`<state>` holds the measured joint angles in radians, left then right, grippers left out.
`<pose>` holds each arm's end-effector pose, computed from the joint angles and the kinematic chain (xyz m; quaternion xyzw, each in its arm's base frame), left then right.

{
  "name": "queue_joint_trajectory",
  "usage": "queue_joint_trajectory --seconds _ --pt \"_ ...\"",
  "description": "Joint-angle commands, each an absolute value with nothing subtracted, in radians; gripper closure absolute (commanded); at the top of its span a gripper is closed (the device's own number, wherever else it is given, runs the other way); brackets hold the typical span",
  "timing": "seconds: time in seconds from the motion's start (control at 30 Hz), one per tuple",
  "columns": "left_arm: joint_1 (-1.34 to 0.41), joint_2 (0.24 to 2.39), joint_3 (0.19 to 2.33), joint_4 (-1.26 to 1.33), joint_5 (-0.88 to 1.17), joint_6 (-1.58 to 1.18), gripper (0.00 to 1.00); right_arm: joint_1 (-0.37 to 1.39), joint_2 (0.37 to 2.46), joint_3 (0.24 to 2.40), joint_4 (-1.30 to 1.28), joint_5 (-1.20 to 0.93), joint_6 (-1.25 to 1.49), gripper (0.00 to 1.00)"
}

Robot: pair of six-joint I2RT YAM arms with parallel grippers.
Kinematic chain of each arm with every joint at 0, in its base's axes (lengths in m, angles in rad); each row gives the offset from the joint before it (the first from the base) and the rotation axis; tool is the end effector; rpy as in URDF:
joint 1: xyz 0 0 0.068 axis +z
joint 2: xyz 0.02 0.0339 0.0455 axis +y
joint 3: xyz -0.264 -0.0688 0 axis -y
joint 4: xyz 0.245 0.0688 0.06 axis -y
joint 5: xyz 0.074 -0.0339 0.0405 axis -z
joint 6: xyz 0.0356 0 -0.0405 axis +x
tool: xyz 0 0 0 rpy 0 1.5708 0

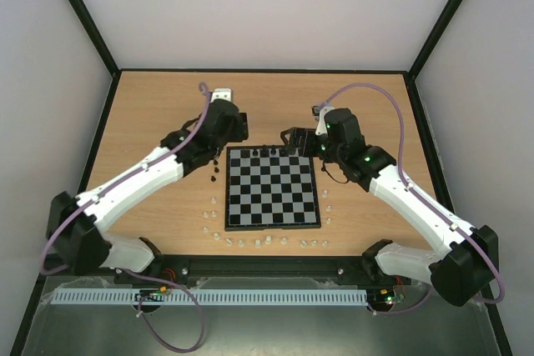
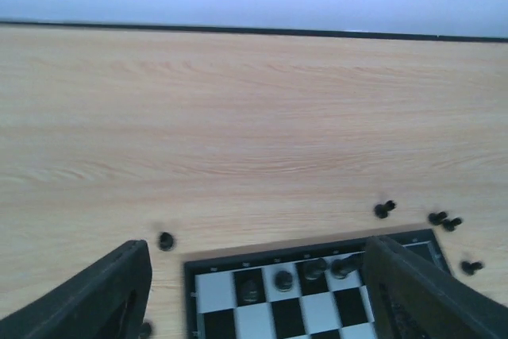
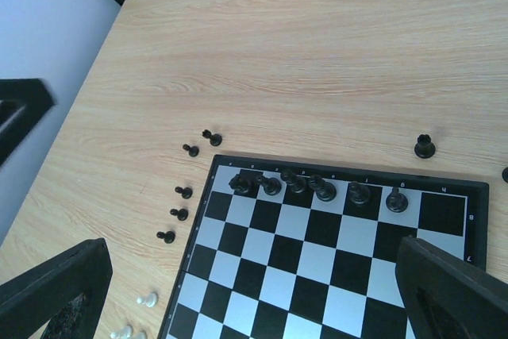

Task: Set up the chess pieces on the board
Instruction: Pick up the chess piece at the center of the board.

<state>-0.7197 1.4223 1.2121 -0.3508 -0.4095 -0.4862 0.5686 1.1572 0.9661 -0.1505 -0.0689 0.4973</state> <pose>0.2525 -0.2025 0.3254 0.0021 0.8626 -0.1220 0.4910 0.2254 0.1469 0.3309 -0.0490 0.8153 0.3170 0.4821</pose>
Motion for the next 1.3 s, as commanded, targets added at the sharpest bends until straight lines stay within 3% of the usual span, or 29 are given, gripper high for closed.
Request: queue_joint_trajectory --seconds 0.0,0.03,0.07,0.47,1.27 --pt "-0.723 1.306 1.087 -0.278 -0.464 -0.451 0.15 0.565 1.14 0.947 -0.131 -0.032 0.495 0.01" --pt "-0.722 1.284 1.058 -0.259 -0.471 -0.451 0.04 0.565 1.142 0.944 -0.13 -0.025 0.495 0.01" --pt "-0.721 1.263 1.031 -0.241 -0.478 -0.451 0.01 0.565 1.143 0.941 -0.128 -0.018 0.498 0.01" --pt "-0.722 1.165 0.769 0.0 -0.382 -0.483 0.01 0.565 1.188 0.911 -0.089 0.029 0.509 0.01" --pt "-0.729 1.18 0.771 -0.017 -0.408 -0.477 0.01 0.565 1.131 0.822 0.014 0.0 0.556 0.01"
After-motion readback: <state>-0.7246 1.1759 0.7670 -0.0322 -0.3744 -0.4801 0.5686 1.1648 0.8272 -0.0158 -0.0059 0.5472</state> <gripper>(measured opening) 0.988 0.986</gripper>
